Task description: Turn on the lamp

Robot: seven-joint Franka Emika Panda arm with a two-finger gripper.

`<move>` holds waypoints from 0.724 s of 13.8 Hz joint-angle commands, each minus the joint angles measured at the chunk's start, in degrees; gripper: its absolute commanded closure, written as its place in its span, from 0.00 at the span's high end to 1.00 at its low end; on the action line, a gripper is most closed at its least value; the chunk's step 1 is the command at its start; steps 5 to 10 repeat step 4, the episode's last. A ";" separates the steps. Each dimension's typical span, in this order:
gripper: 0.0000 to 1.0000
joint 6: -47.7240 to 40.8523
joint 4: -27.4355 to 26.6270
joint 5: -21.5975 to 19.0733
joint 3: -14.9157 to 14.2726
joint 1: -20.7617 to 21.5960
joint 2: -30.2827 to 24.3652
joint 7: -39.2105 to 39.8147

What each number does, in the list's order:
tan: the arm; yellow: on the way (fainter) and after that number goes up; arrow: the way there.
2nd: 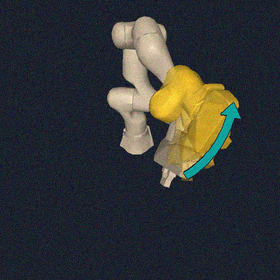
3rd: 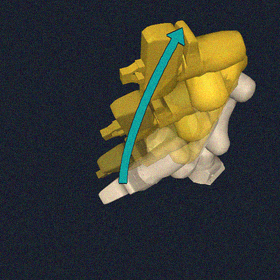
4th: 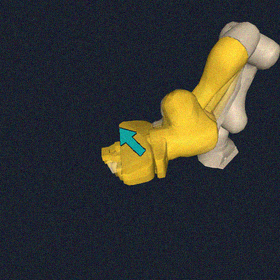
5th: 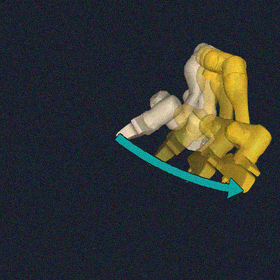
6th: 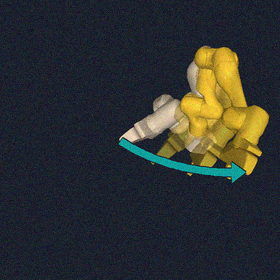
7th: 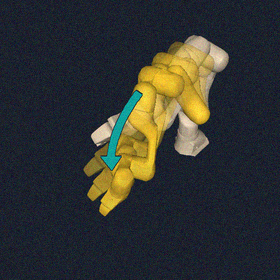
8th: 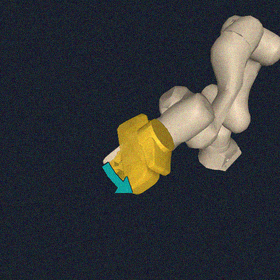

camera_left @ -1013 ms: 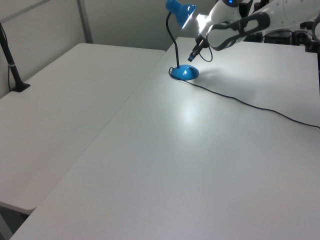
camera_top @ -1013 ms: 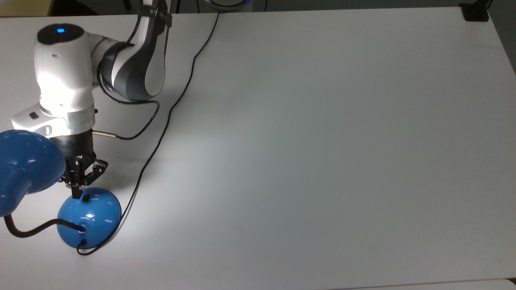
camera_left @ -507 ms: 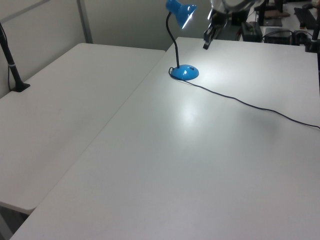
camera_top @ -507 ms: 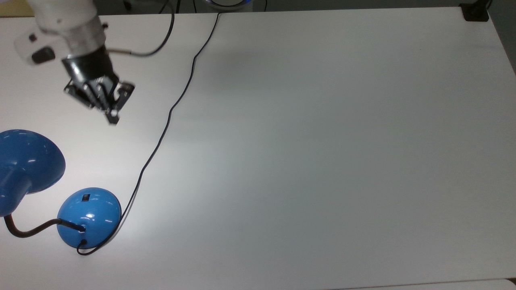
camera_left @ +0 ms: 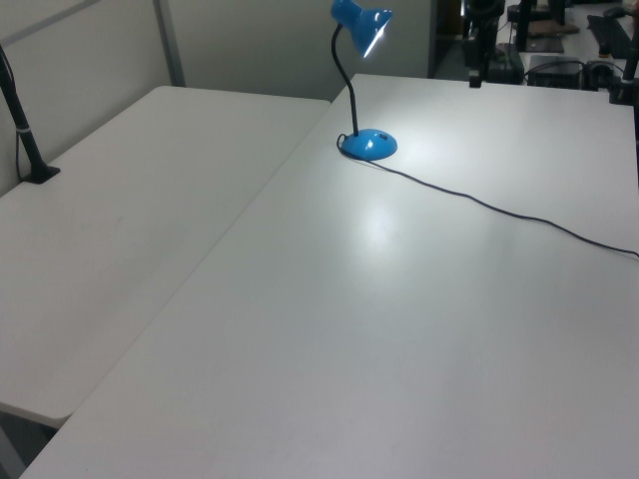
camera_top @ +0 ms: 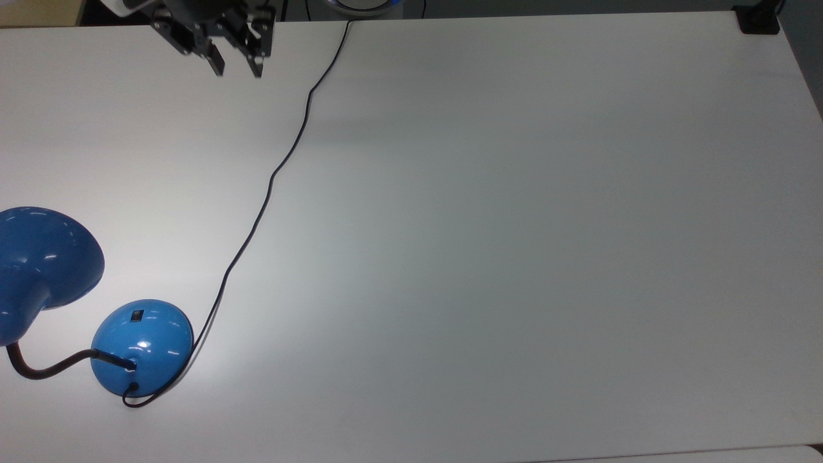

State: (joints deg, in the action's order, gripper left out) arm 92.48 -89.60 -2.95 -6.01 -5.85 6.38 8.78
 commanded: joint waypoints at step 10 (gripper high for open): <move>1.00 -4.24 -2.42 0.49 -3.04 0.57 -5.86 -0.25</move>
